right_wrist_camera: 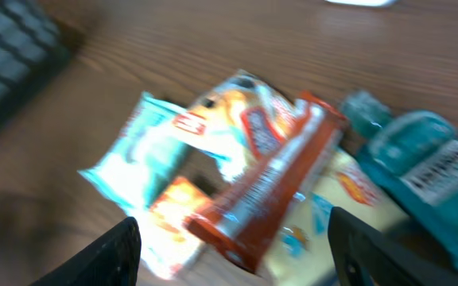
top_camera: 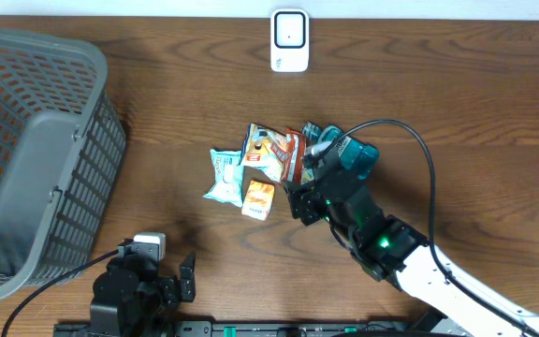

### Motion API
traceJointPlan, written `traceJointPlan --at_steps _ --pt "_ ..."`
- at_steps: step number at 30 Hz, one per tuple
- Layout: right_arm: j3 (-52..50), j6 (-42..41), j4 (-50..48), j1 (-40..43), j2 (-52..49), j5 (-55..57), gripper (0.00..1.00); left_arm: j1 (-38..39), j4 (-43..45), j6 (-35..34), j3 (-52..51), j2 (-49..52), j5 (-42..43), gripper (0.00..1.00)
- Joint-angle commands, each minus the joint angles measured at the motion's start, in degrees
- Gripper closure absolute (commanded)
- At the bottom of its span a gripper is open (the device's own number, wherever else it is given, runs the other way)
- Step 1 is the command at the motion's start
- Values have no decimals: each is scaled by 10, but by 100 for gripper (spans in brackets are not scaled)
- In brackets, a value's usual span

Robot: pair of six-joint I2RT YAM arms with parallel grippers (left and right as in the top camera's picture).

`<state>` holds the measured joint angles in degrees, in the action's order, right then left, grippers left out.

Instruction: Scan the item barcode

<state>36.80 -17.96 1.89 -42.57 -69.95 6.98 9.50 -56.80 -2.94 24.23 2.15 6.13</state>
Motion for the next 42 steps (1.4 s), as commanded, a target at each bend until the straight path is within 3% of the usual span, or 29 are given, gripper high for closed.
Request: traceJointPlan --at_steps 1,6,10,15,20,25,27,34,39,42 --pt "3 -37 2 -3 -5 89 26 2 -1 4 2 0 7 2" --pt "8 -275 -6 57 -5 30 29 2 -1 4 2 0 7 2" --pt "21 -324 -49 115 -6 -73 33 2 -1 3 2 0 7 2" --pt "119 -269 24 136 -79 -94 36 2 -1 3 2 0 7 2" --pt "211 -234 158 114 -165 -139 48 2 -1 3 2 0 7 2" --pt "240 -231 247 69 -176 -140 48 2 -1 3 2 0 7 2" --pt "240 -186 246 45 -177 -130 46 2 -1 3 2 0 7 2" --pt "239 -68 268 -61 -179 66 31 2 -1 4 2 0 7 2" --pt "238 -66 279 -104 -206 233 31 2 -1 3 2 0 7 2" --pt "238 -23 250 -114 -240 274 30 2 -1 4 2 0 7 2"
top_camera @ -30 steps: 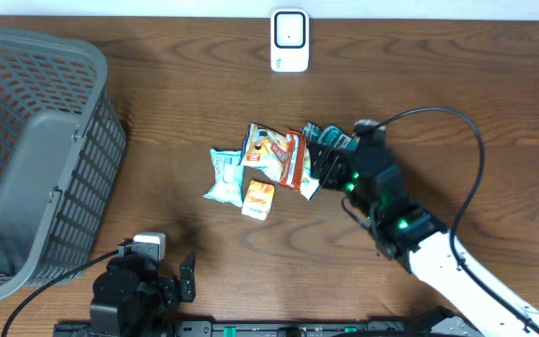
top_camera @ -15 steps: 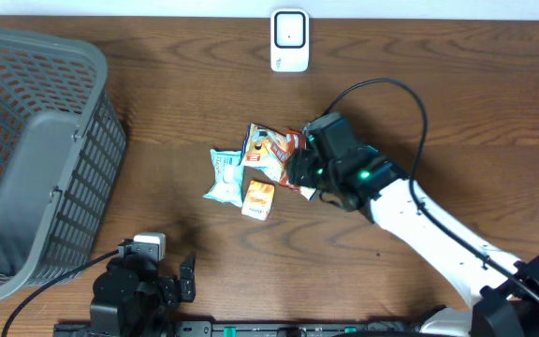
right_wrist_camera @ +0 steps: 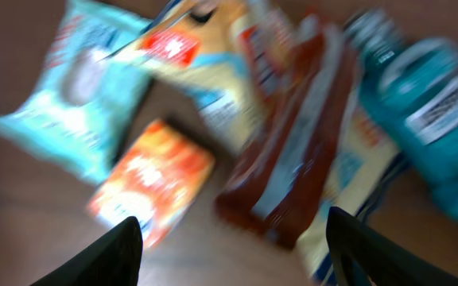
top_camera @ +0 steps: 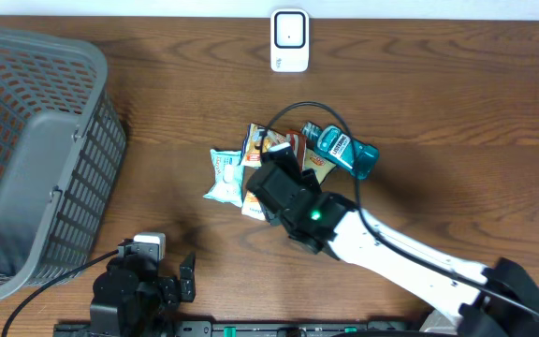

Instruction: Scan the item barcode

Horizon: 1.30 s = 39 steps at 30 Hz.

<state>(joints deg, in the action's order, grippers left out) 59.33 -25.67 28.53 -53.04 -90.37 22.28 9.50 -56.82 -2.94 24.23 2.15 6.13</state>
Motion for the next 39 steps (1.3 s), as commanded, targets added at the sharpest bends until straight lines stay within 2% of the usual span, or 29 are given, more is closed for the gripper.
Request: traceJointPlan --at_steps 1,3,5,12,15,17,23,30,39 --pt "13 69 -25 -10 -46 120 31 2 -1 3 2 0 7 2" --pt "13 76 -36 -11 -71 122 32 2 -1 3 2 0 7 2" --pt "13 75 -47 -11 -91 121 38 2 -1 3 2 0 7 2" --pt "17 73 -57 -11 -96 123 81 2 -1 3 2 0 7 2" --pt "24 69 -41 -15 -96 123 93 2 -1 4 2 0 7 2" --pt "31 68 -28 -24 -96 123 98 2 -1 4 2 0 7 2" --pt "39 56 -15 -90 -96 121 99 2 -1 3 2 0 7 2" --pt "39 -22 44 -131 -97 113 98 2 -1 3 2 0 7 2" --pt "37 -24 58 -131 -97 -42 98 2 -1 3 2 0 7 2"
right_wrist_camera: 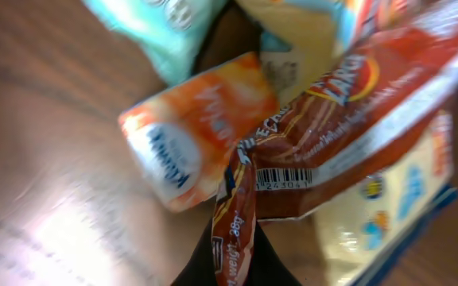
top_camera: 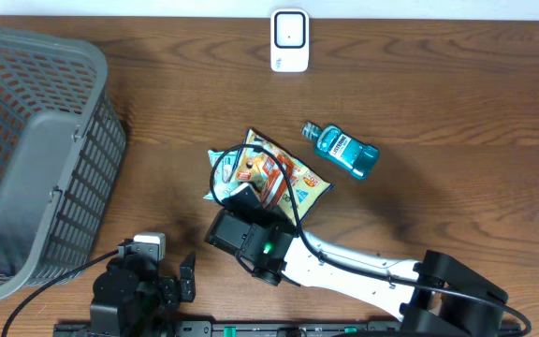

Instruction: Scan the item barcode

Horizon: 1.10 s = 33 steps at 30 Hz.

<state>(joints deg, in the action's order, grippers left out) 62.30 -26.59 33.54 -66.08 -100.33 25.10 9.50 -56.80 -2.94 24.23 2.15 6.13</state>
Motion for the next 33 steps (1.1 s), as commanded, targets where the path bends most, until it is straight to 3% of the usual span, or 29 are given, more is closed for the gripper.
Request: traceJointPlan --at_steps 1,10,13,16,18,19,24,25,28,33 --pt "6 -15 13 0 2 -82 98 2 -1 3 2 0 7 2" --pt "-2 -30 22 0 1 -147 86 2 -1 3 2 0 7 2" --pt "-2 -30 23 0 1 -177 78 2 -1 3 2 0 7 2" --pt "-2 -30 27 0 1 -191 59 2 -1 3 2 0 7 2" --pt "-2 -30 26 0 1 -192 37 2 -1 3 2 0 7 2" --pt "-2 -30 25 0 2 -193 31 2 -1 3 2 0 7 2" --pt "28 -47 34 8 36 -197 23 2 -1 3 2 0 7 2" --pt "40 -47 43 10 51 -196 13 2 -1 3 2 0 7 2" --pt "81 -66 78 23 108 -164 2 2 -1 3 2 0 7 2" --pt "93 -127 98 68 176 -117 1 2 -1 3 2 0 7 2"
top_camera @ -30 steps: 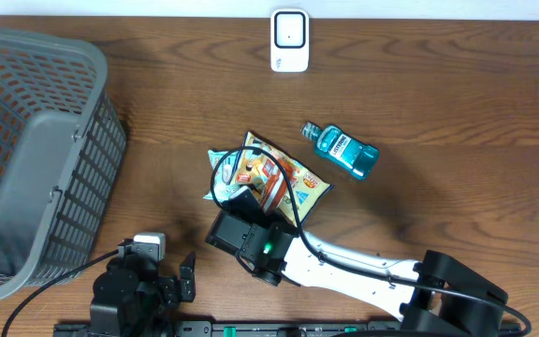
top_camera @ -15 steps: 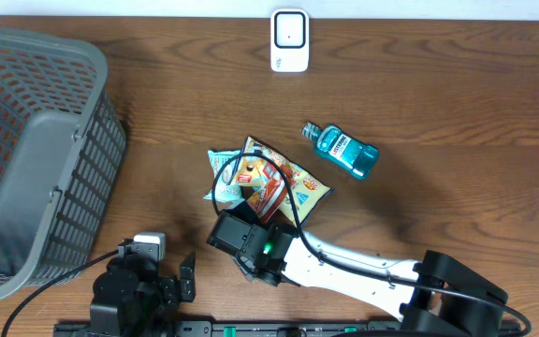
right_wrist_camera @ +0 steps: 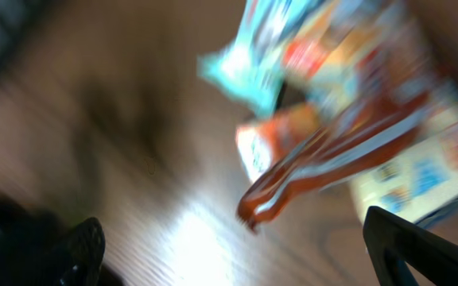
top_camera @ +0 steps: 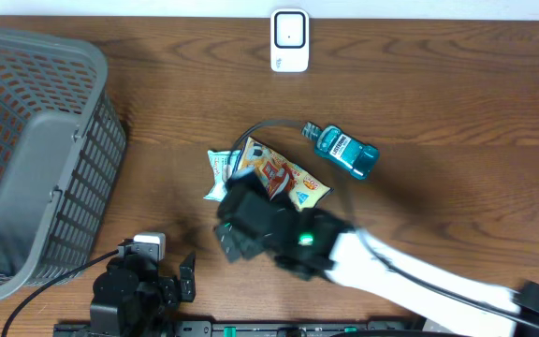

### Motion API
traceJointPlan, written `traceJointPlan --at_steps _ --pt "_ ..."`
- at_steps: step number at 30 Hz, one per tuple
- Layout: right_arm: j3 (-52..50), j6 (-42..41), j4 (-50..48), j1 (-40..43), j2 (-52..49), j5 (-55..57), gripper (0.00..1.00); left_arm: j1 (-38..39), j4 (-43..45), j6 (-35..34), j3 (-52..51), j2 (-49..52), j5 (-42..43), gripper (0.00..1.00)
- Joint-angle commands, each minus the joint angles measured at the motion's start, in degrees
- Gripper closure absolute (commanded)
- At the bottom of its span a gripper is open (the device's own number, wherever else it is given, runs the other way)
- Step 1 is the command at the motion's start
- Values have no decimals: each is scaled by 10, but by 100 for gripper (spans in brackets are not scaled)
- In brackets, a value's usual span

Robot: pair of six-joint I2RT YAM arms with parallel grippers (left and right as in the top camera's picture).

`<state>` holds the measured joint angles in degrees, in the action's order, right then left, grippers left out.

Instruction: Scan the item barcode

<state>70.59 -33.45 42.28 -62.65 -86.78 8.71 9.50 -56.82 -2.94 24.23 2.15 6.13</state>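
Note:
A pile of snack packets (top_camera: 274,176) lies mid-table. The blurred right wrist view shows a red-brown packet (right_wrist_camera: 336,163), a small orange box (right_wrist_camera: 270,147), a teal packet (right_wrist_camera: 245,63) and a yellow packet (right_wrist_camera: 420,163). My right gripper (right_wrist_camera: 237,238) is open wide just short of the red-brown packet's end, with nothing between its fingers (right_wrist_camera: 86,246). Overhead, it (top_camera: 239,227) sits at the pile's near-left edge. A white scanner (top_camera: 289,40) stands at the far edge. My left gripper (top_camera: 186,274) rests at the front edge.
A grey mesh basket (top_camera: 36,150) fills the left side. A teal mouthwash bottle (top_camera: 342,151) lies right of the pile. The right arm (top_camera: 410,281) stretches from the front right toward the pile.
My right gripper was shut on the end of the red-brown packet. Now it is open wide and the packet lies free on the table ahead of it.
My right gripper was open beside the pile's right side, then open right over the packets. Then it was at the pile's near side, shut on the red-brown packet's end with a barcode showing. Now it is open, holding nothing. The left arm stayed put.

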Motion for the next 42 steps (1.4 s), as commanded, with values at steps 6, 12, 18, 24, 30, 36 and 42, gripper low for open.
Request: traceJointPlan --at_steps 6,12,18,24,30,36,42 --pt "10 -24 7 90 50 61 11 2 -1 3 2 0 7 2" --pt "9 -16 -53 122 30 67 2 2 -1 3 2 0 7 2" --pt "16 -38 -67 177 -80 29 24 2 -1 3 2 0 7 2" --pt "65 -38 -64 206 -153 -28 29 2 -1 3 2 0 7 2" --pt "86 -60 -30 202 -192 -31 31 2 -1 3 2 0 7 2" --pt "86 -71 -8 188 -198 -31 34 2 -1 3 2 0 7 2" --pt "86 -72 34 185 -202 -26 44 2 -1 3 2 0 7 2"
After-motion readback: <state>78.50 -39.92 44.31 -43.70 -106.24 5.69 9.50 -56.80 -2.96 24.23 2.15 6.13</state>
